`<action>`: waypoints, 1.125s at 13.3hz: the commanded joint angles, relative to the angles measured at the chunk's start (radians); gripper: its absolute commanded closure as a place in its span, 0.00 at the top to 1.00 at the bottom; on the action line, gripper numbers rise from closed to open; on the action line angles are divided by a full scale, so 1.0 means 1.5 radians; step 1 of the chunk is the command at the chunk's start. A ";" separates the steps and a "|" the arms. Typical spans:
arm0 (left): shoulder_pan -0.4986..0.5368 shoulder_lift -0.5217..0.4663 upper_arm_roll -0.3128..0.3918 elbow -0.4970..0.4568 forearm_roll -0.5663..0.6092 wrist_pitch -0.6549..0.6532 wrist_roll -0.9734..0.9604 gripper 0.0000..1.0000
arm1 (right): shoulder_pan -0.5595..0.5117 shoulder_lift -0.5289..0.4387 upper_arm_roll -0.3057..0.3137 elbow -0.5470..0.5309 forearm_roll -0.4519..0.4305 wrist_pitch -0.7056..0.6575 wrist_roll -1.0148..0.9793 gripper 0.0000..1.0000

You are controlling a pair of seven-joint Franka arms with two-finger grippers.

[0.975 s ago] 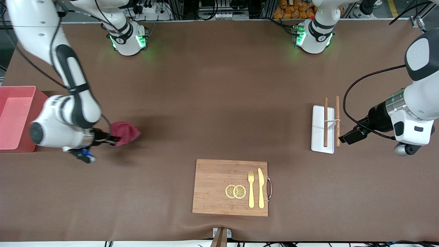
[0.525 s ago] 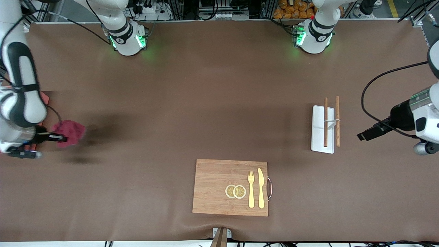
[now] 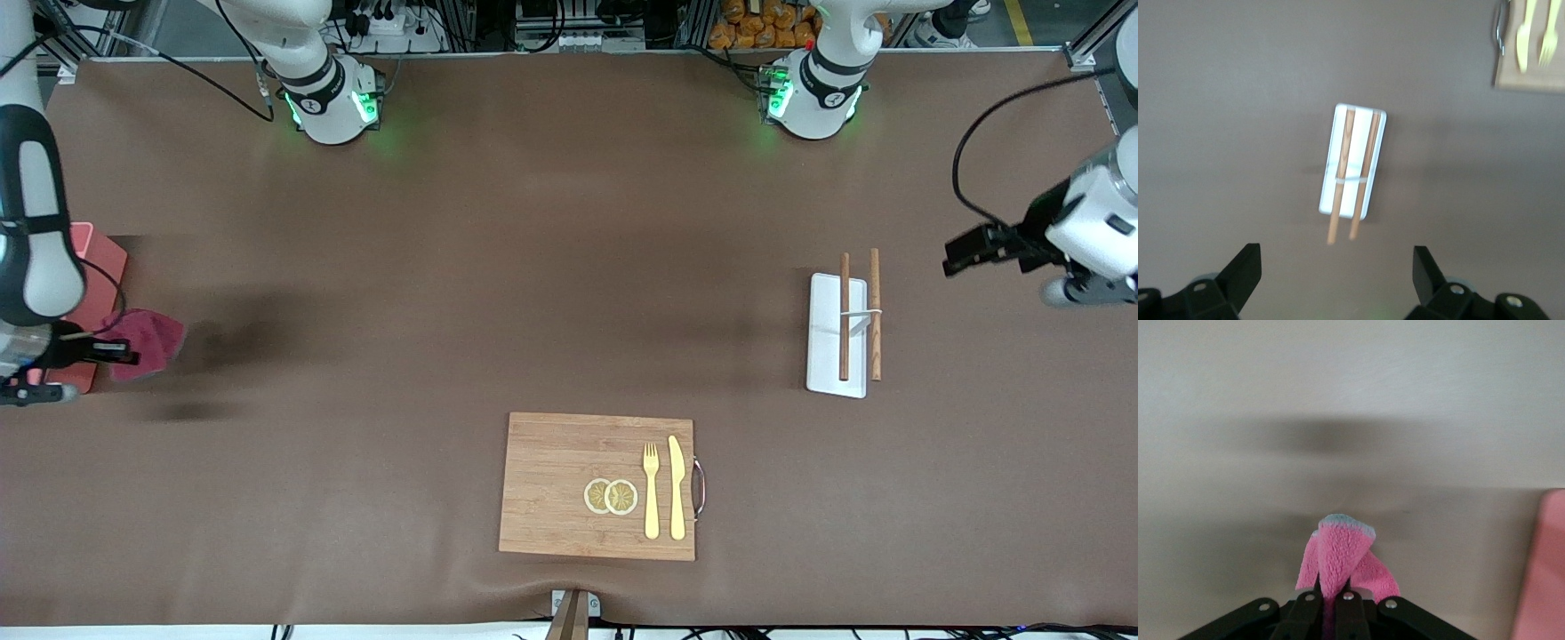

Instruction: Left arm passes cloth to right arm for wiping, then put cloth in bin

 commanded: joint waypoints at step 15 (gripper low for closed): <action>-0.036 -0.062 0.007 0.020 -0.023 -0.050 -0.003 1.00 | 0.539 -0.031 0.001 -0.014 0.124 0.094 0.843 0.00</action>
